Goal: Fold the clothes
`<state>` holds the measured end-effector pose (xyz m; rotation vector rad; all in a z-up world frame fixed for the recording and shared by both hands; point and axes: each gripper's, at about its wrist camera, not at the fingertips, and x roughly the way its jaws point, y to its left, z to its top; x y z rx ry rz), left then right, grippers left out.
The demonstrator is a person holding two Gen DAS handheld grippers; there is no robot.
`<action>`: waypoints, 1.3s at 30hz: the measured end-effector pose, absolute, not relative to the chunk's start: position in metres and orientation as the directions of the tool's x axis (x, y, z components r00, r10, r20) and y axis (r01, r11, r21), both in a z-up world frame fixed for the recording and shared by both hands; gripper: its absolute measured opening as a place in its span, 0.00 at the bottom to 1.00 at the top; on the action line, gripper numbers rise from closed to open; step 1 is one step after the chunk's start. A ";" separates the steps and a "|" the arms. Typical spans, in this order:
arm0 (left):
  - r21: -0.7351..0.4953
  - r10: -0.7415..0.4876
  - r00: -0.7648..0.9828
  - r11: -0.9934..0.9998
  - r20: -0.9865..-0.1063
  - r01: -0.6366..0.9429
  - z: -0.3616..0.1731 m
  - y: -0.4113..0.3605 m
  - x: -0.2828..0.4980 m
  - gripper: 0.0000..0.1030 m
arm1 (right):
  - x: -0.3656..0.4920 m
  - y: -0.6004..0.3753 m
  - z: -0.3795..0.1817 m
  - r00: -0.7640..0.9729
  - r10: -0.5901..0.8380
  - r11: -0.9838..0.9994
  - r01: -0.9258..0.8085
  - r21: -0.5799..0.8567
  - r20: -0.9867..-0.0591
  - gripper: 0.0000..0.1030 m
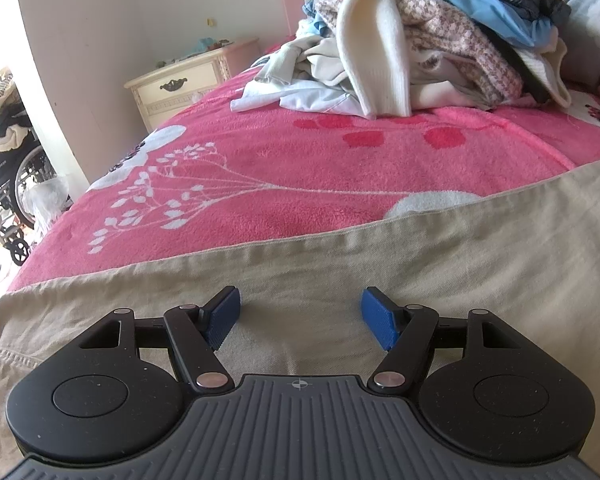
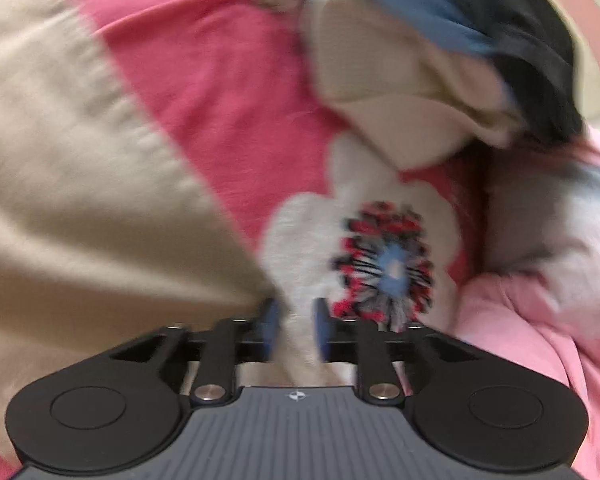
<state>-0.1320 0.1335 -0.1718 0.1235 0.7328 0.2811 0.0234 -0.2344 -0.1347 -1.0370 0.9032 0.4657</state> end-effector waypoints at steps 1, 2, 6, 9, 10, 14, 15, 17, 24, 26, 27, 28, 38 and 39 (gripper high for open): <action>0.209 0.295 0.708 0.955 -0.642 -0.209 -0.172 0.134 -0.132 0.67 | 0.027 -0.239 -0.125 0.586 -0.083 0.519 -0.665 -0.537 -0.806 0.32; 0.208 0.295 0.708 0.956 -0.642 -0.209 -0.172 0.134 -0.132 0.67 | 0.031 -0.244 -0.115 0.603 -0.094 0.576 -0.617 -0.537 -0.793 0.32; 0.210 0.297 0.708 0.955 -0.641 -0.210 -0.171 0.134 -0.131 0.67 | 0.028 -0.268 -0.054 0.636 -0.033 0.820 -0.424 -0.385 -0.771 0.33; 0.224 0.306 0.709 0.952 -0.635 -0.210 -0.168 0.133 -0.131 0.68 | -0.003 -0.282 -0.013 0.610 0.119 0.933 -0.338 -0.122 -0.783 0.47; 0.232 0.311 0.710 0.950 -0.632 -0.209 -0.167 0.132 -0.130 0.68 | -0.016 -0.286 -0.006 0.589 0.173 0.950 -0.310 -0.024 -0.790 0.51; 0.250 0.319 0.727 0.946 -0.608 -0.206 -0.156 0.126 -0.132 0.68 | -0.070 -0.298 -0.023 0.457 0.321 0.947 -0.153 0.282 -0.829 0.54; 0.245 0.313 0.736 0.948 -0.601 -0.203 -0.151 0.124 -0.133 0.68 | -0.084 -0.299 -0.034 0.431 0.338 0.940 -0.108 0.324 -0.837 0.54; 0.236 0.299 0.753 0.952 -0.586 -0.194 -0.142 0.120 -0.136 0.68 | -0.107 -0.307 -0.059 0.405 0.345 0.928 -0.013 0.372 -0.847 0.54; 0.216 0.226 0.769 0.969 -0.598 -0.117 -0.132 0.096 -0.147 0.68 | -0.132 -0.322 -0.118 0.445 0.251 0.906 0.205 0.371 -0.859 0.54; 0.211 0.212 0.762 0.972 -0.612 -0.101 -0.134 0.091 -0.149 0.68 | -0.133 -0.324 -0.127 0.511 0.211 0.893 0.245 0.377 -0.833 0.55; 0.209 0.206 0.758 0.973 -0.619 -0.093 -0.135 0.088 -0.150 0.68 | -0.134 -0.327 -0.132 0.546 0.207 0.876 0.265 0.402 -0.812 0.55; 0.203 0.204 0.750 0.975 -0.629 -0.095 -0.137 0.087 -0.149 0.67 | -0.136 -0.329 -0.136 0.580 0.201 0.860 0.282 0.426 -0.790 0.55; 0.149 0.204 0.689 0.979 -0.696 -0.139 -0.157 0.095 -0.148 0.67 | -0.115 -0.347 -0.146 0.751 0.120 0.828 0.284 0.482 -0.649 0.15; 0.150 0.206 0.687 0.978 -0.697 -0.142 -0.157 0.096 -0.149 0.67 | -0.115 -0.344 -0.140 0.755 0.120 0.855 0.251 0.454 -0.644 0.09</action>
